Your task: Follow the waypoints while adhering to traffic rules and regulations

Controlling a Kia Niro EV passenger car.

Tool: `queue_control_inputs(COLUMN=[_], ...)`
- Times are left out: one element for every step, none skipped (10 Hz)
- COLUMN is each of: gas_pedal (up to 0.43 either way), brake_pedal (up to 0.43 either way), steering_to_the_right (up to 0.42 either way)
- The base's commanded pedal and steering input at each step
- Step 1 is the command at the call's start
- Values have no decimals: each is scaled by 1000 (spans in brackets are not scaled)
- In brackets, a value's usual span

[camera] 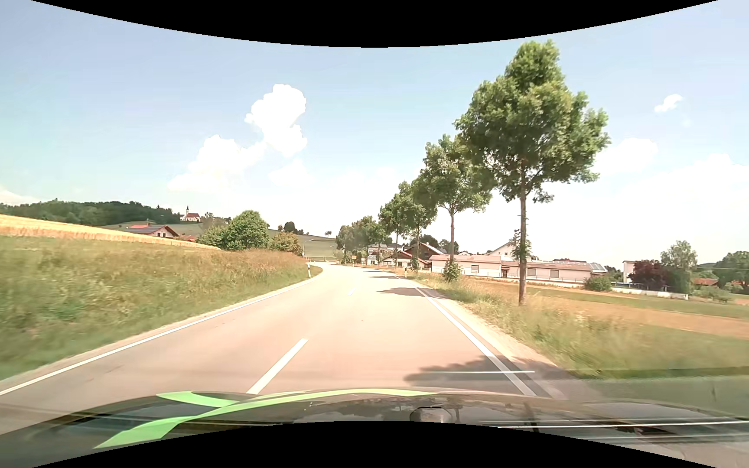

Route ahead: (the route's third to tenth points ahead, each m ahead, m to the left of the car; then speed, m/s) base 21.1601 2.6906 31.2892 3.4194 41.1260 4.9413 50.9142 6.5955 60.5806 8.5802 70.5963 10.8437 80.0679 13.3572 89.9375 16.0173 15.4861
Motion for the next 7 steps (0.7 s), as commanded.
queue_control_inputs(gas_pedal=[260, 260, 260, 260, 260, 260, 260], brake_pedal=[0, 0, 0, 0, 0, 0, 0], steering_to_the_right=[-20, -21, -25, -26, -24, -17, -12])
